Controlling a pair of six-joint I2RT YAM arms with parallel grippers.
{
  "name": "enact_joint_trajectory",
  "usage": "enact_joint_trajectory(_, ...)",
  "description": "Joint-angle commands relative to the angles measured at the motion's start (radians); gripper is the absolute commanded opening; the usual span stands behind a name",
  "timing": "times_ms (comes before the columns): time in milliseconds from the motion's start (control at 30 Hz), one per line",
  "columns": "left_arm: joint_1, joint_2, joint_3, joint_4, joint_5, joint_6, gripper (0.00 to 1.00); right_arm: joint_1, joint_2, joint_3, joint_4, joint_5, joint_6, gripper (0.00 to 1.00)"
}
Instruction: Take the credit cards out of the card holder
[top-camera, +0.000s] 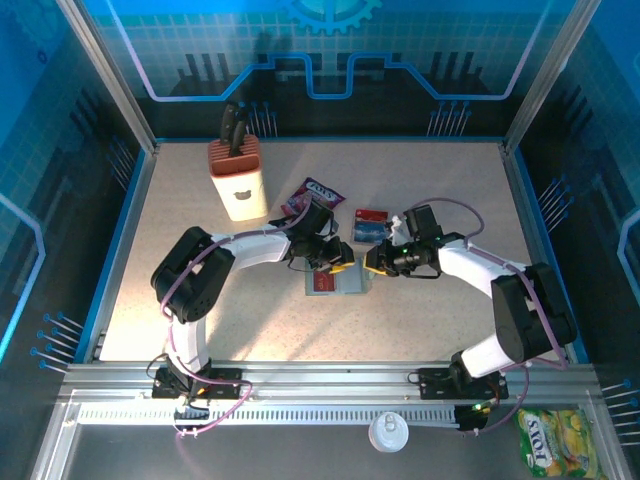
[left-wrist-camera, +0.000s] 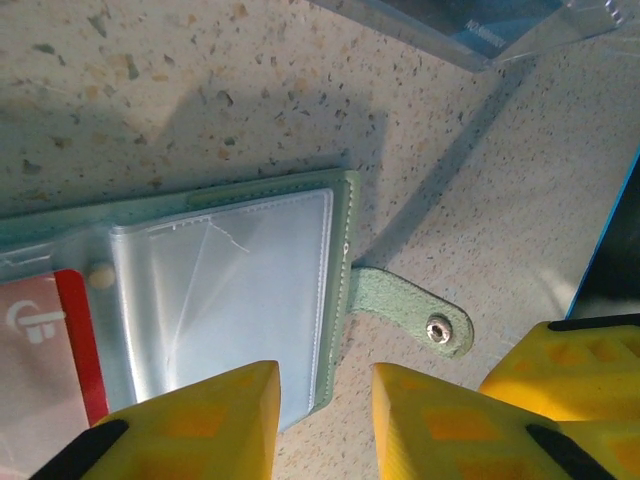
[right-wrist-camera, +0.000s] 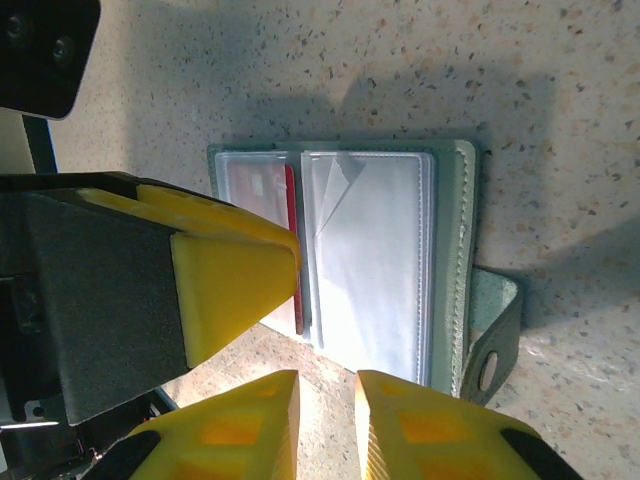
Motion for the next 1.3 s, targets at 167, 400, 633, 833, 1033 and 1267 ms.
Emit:
enact_joint_trajectory(167,0.036,-0.087,-0.078,-0.020,-0.016,0.030,0.29,0.074,0.072,0.054,0.003,-0.002,0.030,0.23)
enact_joint_trajectory(400,0.082,-0.147,-0.167,0.007,-0.017,0.033,0.27,0.137,0.132,0.096,0.002,0.012,0.045,0.23)
enact_joint_trajectory(633,0.118,-0.188,-0.242,0.029,-0.013,0.037,0.26,0.179,0.189,0.169,-0.003,0.024,0.053,0.23)
enact_joint_trajectory(833,0.135,-0.211,-0.281,0.035,-0.023,0.040,0.22,0.195,0.232,0.202,-0.001,0.026,0.053,0.23)
enact_joint_trajectory(1033,0.144,-0.216,-0.301,0.033,-0.034,0.045,0.17,0.206,0.264,0.217,0.002,0.024,0.053,0.23)
enact_joint_trajectory(1267,0.151,-0.206,-0.291,0.013,-0.043,0.064,0.09,0.210,0.287,0.219,0.016,0.021,0.057,0.23)
